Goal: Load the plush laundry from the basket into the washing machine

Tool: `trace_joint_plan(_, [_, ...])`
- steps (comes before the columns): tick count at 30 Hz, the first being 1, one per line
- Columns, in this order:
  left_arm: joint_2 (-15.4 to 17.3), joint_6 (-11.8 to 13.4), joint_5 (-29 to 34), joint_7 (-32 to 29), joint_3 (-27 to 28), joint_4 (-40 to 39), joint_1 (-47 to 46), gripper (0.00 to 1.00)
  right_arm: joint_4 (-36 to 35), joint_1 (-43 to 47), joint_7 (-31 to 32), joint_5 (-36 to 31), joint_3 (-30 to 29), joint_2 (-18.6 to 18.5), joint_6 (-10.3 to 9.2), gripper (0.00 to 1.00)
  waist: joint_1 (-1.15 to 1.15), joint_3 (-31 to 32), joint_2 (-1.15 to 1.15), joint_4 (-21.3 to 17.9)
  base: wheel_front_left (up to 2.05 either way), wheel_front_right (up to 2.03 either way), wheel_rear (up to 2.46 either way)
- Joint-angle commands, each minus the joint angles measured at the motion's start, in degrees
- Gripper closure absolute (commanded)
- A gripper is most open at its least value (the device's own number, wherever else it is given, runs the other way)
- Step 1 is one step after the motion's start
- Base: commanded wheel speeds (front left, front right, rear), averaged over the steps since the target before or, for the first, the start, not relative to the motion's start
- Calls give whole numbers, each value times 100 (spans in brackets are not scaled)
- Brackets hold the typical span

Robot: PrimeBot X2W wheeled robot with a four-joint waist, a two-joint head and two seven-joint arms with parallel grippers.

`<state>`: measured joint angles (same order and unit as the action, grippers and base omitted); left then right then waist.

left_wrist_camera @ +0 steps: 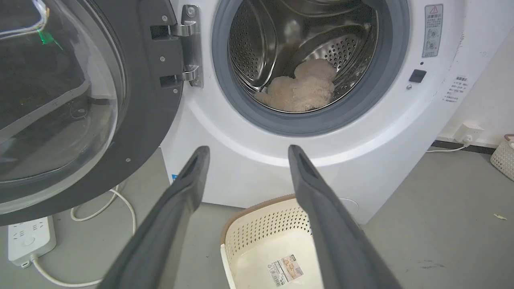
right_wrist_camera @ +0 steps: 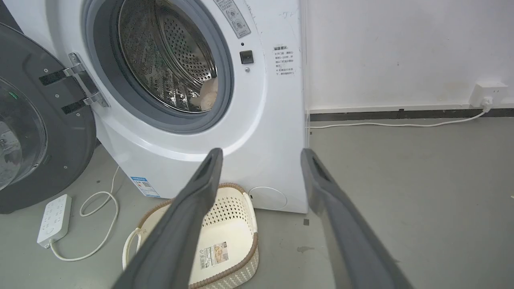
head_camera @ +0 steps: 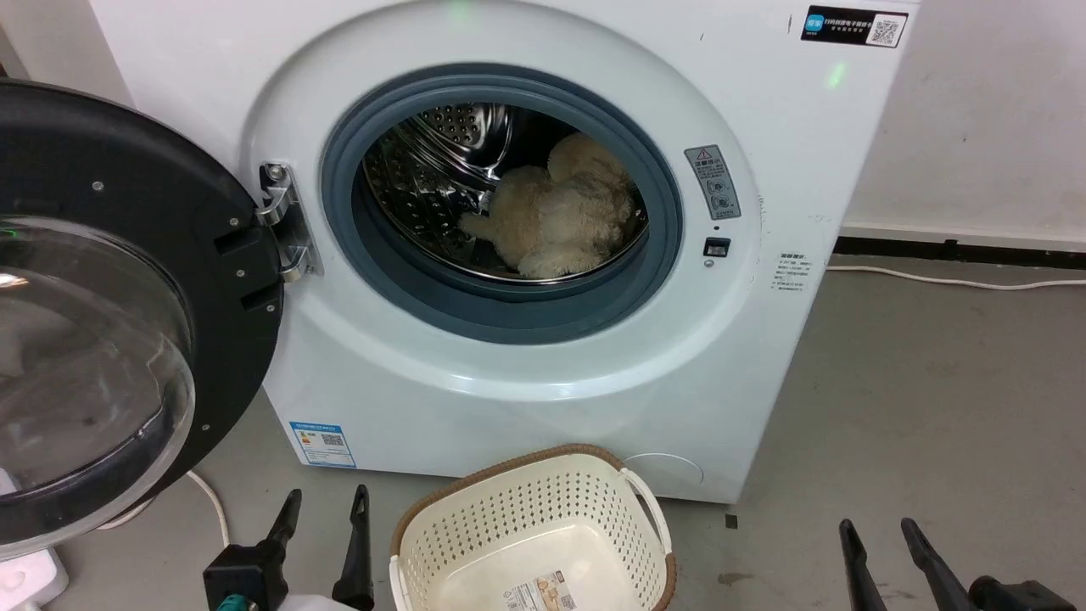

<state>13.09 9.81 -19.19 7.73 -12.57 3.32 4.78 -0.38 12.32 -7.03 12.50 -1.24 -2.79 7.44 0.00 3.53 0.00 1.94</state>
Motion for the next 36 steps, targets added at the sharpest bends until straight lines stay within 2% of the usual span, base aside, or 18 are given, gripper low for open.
trace_joint_plan(1, [15, -34, 13, 49, -11, -27, 8, 0, -28, 58, 22, -31, 1, -9, 5, 0, 0, 0, 0, -2, 0, 0, 0])
trace_joint_plan(4, [19, -96, -40, 91, -34, -34, -6, 0, -39, 54, 26, -26, -2, -9, 5, 0, 0, -7, 0, -6, 0, 0, 0])
trace_joint_plan(21, [1, -98, -159, 168, -72, -39, -30, 0, -41, 44, 36, 0, 18, -9, 5, 0, 0, -6, 0, -14, 0, 0, 0])
trace_joint_plan(22, [0, -93, -157, 141, -76, -20, -4, 100, -12, 9, 38, 2, 8, 0, 0, 100, 0, -6, 0, -14, 0, 0, 0])
trace_joint_plan(36, [-81, -161, 5, 67, 20, -37, -41, 100, -6, -88, 89, -95, 13, -1, 0, 100, 0, -33, 0, -29, 0, 0, 0])
